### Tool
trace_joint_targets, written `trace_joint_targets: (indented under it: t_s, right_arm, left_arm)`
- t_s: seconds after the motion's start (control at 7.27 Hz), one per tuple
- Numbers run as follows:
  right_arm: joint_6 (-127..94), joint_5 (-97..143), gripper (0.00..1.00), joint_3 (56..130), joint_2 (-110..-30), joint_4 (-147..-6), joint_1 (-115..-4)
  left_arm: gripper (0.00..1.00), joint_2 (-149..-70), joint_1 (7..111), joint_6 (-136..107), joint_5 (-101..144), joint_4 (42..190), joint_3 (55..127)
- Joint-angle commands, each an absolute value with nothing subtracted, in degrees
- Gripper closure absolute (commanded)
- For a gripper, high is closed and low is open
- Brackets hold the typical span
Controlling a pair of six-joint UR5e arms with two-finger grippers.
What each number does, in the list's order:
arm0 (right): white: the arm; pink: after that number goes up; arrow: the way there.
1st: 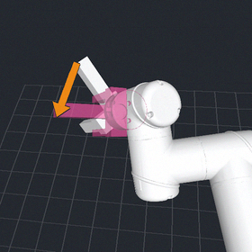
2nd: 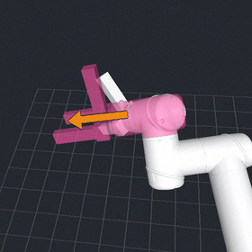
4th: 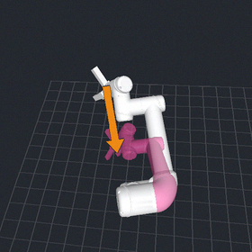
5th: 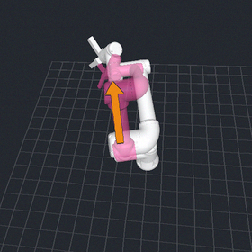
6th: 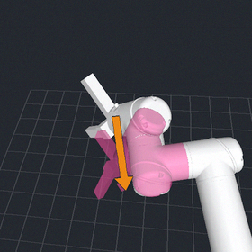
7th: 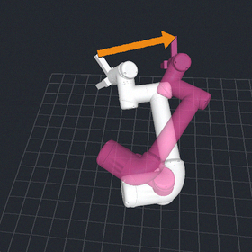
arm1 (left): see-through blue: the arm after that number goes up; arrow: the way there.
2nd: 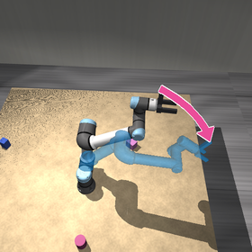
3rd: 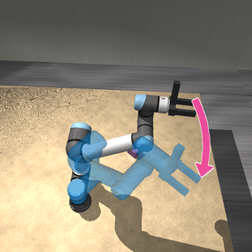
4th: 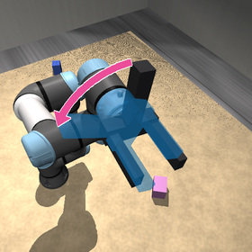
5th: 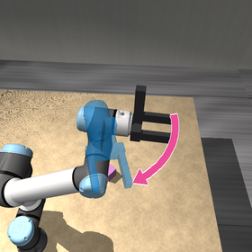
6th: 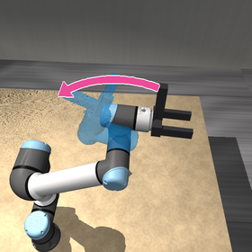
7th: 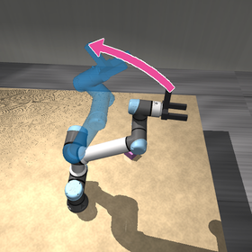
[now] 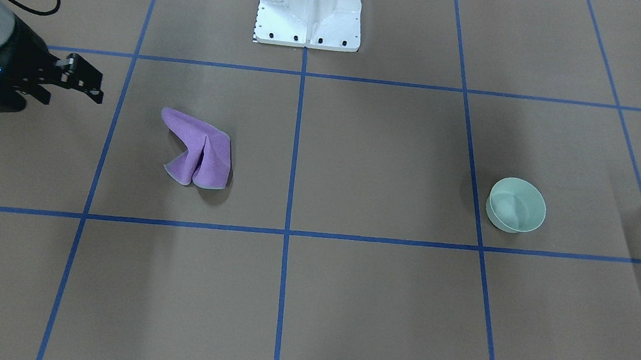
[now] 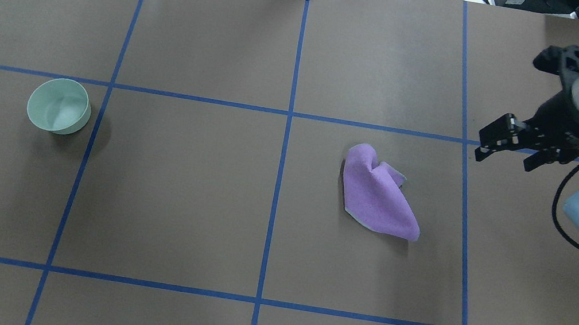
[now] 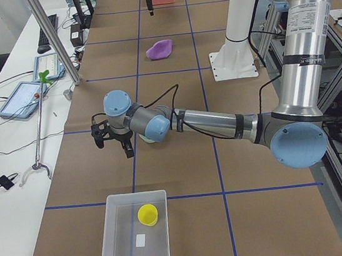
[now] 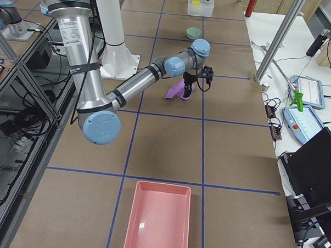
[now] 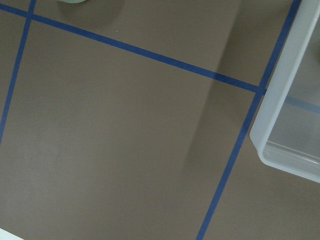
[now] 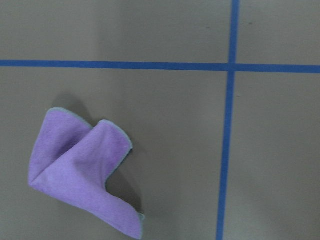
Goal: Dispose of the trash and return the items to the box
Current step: 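Reach the right gripper down and pinch the purple cloth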
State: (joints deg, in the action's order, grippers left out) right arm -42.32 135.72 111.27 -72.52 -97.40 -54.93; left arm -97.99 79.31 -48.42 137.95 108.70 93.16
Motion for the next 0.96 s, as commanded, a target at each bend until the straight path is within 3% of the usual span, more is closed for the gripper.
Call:
trace_joint_targets:
  t_s: [0.0, 0.41, 0.83]
  right_arm:
    - [-42.80, 134.04, 0.00, 106.64, -67.95, -92.93, -50.20]
    - [-51.38, 129.64, 0.00, 94.70, -64.78, -76.17, -42.30]
    - [-56.42, 128.42, 0.00, 93.16, -64.42, -73.74, -37.19]
  left_arm:
    - [0.01, -98.52, 78.66, -48.96, 137.81, 108.98, 93.34]
    - [0.01, -99.32, 77.96, -50.36, 136.58, 108.98, 93.25]
    - [0.01, -99.32, 77.70, -50.36, 136.58, 108.98, 93.08]
